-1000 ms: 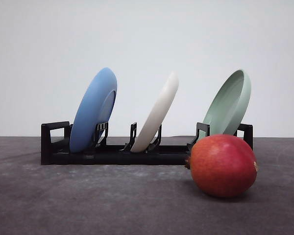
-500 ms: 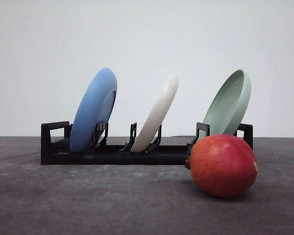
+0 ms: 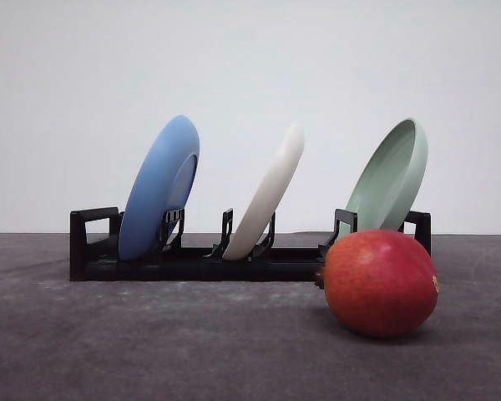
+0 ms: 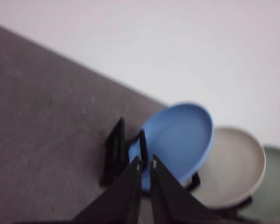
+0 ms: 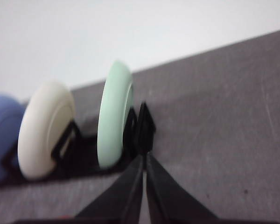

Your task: Place pomegranate in white plate

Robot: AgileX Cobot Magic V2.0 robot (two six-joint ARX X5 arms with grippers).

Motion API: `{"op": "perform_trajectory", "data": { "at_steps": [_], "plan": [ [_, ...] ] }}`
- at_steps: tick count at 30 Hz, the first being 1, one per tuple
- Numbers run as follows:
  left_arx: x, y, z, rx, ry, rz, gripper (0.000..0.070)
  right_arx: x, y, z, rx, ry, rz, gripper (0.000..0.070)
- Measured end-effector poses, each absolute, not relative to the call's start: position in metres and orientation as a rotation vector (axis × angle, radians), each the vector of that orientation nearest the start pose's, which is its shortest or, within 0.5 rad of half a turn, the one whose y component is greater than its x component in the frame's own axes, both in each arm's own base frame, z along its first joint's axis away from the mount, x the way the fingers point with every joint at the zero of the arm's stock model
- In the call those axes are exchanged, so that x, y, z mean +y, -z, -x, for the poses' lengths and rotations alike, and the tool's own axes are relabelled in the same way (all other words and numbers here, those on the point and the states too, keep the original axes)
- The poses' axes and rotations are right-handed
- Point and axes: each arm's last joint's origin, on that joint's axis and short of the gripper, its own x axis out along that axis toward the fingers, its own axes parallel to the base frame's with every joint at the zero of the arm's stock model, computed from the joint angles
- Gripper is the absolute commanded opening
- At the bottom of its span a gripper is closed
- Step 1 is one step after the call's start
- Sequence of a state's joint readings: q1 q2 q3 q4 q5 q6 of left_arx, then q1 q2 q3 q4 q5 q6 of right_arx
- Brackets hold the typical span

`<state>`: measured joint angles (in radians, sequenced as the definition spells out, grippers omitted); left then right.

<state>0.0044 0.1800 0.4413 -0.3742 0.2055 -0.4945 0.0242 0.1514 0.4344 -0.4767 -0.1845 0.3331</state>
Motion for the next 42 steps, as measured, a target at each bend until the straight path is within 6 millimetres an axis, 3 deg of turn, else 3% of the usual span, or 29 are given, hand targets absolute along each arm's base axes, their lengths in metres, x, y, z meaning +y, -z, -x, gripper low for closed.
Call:
{"op": "perform_trajectory", "data": {
  "at_steps": [5, 11, 16, 25, 27, 29, 31, 37, 42],
  "plan": [
    [-0.008, -0.286, -0.087, 0.349, 0.221, 0.413, 0.0012, 0.008, -0.267, -0.085, 0.368, -0.206, -0.252, 0.0005],
    [-0.011, -0.3, -0.114, 0.533, 0.297, 0.297, 0.0012, 0.014, -0.275, -0.107, 0.456, -0.295, -0.133, 0.0006],
    [-0.025, -0.3, -0.133, 0.608, 0.414, 0.19, 0.0012, 0.025, -0.269, -0.115, 0.506, -0.385, -0.046, 0.0006],
    [-0.064, -0.296, -0.143, 0.645, 0.65, -0.073, 0.0012, 0.04, -0.268, -0.113, 0.514, -0.517, 0.034, 0.0008],
    [-0.067, -0.295, -0.143, 0.648, 0.675, -0.095, 0.0083, 0.041, -0.268, -0.113, 0.513, -0.519, 0.038, 0.0102],
    [-0.069, -0.295, -0.142, 0.646, 0.687, -0.105, 0.0268, 0.04, -0.268, -0.113, 0.512, -0.52, 0.041, 0.0274],
    [-0.07, -0.295, -0.141, 0.643, 0.698, -0.113, 0.0379, 0.04, -0.268, -0.113, 0.512, -0.52, 0.042, 0.0349],
    [-0.074, -0.296, -0.141, 0.628, 0.723, -0.128, 0.0377, 0.04, -0.268, -0.113, 0.512, -0.52, 0.042, 0.0348],
    [-0.09, -0.301, -0.148, 0.529, 0.789, -0.152, 0.035, 0.04, -0.268, -0.113, 0.512, -0.52, 0.042, 0.0348]
  ]
}}
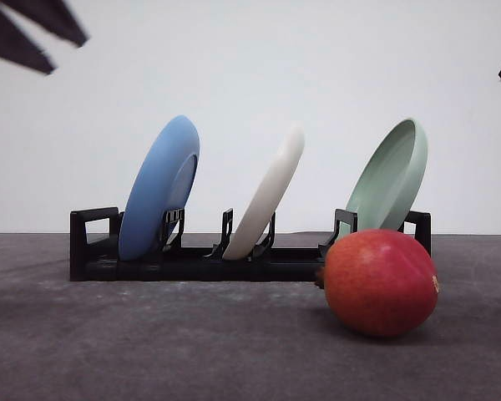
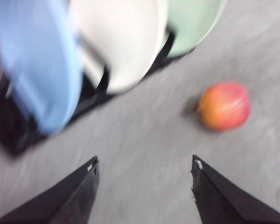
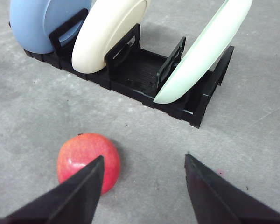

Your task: Place pomegranate in white plate

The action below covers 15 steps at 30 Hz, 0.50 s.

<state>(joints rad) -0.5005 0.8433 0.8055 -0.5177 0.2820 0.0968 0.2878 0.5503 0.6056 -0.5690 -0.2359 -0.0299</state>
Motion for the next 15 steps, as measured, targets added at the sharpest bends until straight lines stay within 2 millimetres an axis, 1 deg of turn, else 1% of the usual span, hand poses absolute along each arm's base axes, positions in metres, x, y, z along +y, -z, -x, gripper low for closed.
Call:
{"op": "perform_trajectory", "data": {
  "at_steps": [7, 15],
  "plan": [
    [-0.126, -0.296, -0.169, 0.428, 0.803, -0.212, 0.035, 0.04, -0.268, -0.113, 0.512, -0.52, 0.042, 0.0348],
    [-0.168, -0.28, -0.195, 0.366, 0.805, -0.233, 0.0351, 0.04, -0.268, -0.113, 0.511, -0.52, 0.042, 0.0348]
  ]
}}
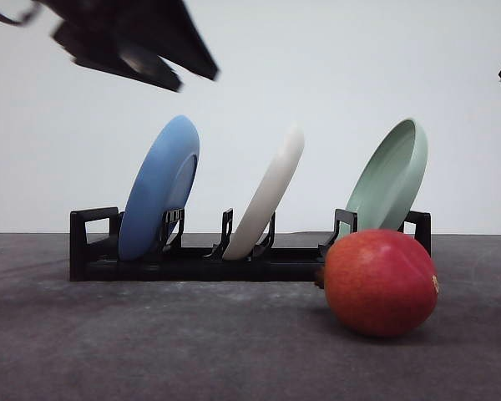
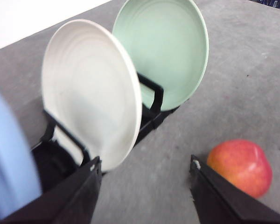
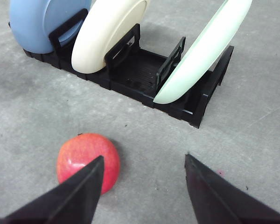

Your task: Place pomegranate in white plate

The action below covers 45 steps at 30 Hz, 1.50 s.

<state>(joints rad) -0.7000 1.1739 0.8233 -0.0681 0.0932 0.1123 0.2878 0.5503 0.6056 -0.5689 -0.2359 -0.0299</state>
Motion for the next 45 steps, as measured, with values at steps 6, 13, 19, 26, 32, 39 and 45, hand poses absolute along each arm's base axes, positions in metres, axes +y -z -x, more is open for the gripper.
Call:
{"op": "perform_trajectory", "data": {
  "at_steps": [6, 13, 19, 26, 32, 39, 45],
  "plan": [
    [-0.198, -0.277, -0.215, 0.326, 0.792, -0.24, 0.0351, 0.04, -0.268, -0.113, 0.511, -0.52, 0.042, 0.0348],
    [-0.23, -0.269, -0.236, 0.327, 0.765, -0.261, 0.0351, 0.04, -0.268, -0.113, 0.512, -0.52, 0.042, 0.0348],
    [-0.255, -0.26, -0.258, 0.349, 0.711, -0.287, 0.035, 0.04, -0.268, -0.113, 0.512, -0.519, 0.042, 0.0348],
    [-0.274, -0.24, -0.28, 0.405, 0.61, -0.284, 0.035, 0.04, -0.268, -0.113, 0.512, -0.52, 0.042, 0.0348],
    [-0.278, -0.229, -0.284, 0.439, 0.6, -0.278, 0.0347, 0.041, -0.268, -0.113, 0.512, -0.522, 0.043, 0.0348],
    [-0.278, -0.228, -0.284, 0.452, 0.591, -0.244, 0.0021, 0.043, -0.268, -0.112, 0.511, -0.54, 0.048, 0.0348],
    [-0.279, -0.23, -0.285, 0.455, 0.568, -0.188, 0.0001, 0.043, -0.268, -0.112, 0.511, -0.545, 0.049, 0.0348]
  ]
}}
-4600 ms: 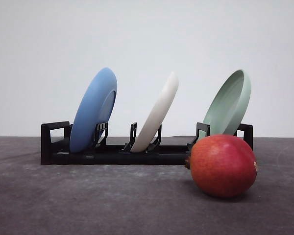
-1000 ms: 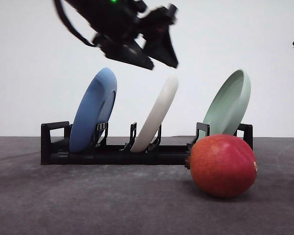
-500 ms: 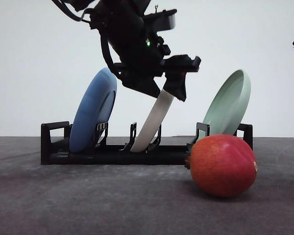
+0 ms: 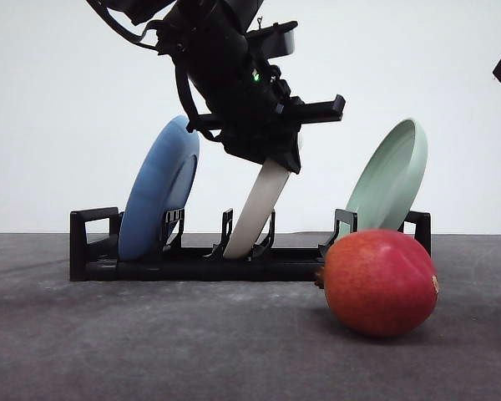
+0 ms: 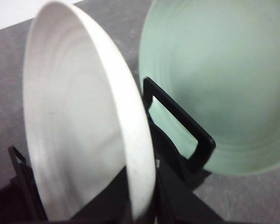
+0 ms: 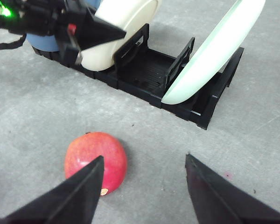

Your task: Place pomegranate in white plate

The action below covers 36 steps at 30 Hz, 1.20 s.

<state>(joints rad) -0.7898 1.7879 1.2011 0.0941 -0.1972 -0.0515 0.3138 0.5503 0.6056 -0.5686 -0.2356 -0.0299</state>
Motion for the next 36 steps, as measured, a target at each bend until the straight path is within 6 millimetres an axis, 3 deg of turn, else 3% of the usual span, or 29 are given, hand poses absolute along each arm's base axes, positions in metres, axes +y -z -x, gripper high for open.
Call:
{"op": "perform_trajectory", "data": {
  "at_steps": [17, 27, 36],
  "plan": [
    [-0.28, -0.25, -0.286, 0.508, 0.532, -0.06, 0.0001, 0.043, -0.268, -0.112, 0.511, -0.545, 0.049, 0.0348],
    [-0.264, -0.3, -0.268, 0.446, 0.564, 0.018, 0.0002, 0.043, -0.268, -0.112, 0.512, -0.545, 0.049, 0.0348],
    [-0.237, -0.338, -0.235, 0.517, 0.664, 0.074, 0.0003, 0.043, -0.268, -0.112, 0.512, -0.545, 0.049, 0.0348]
  ]
}}
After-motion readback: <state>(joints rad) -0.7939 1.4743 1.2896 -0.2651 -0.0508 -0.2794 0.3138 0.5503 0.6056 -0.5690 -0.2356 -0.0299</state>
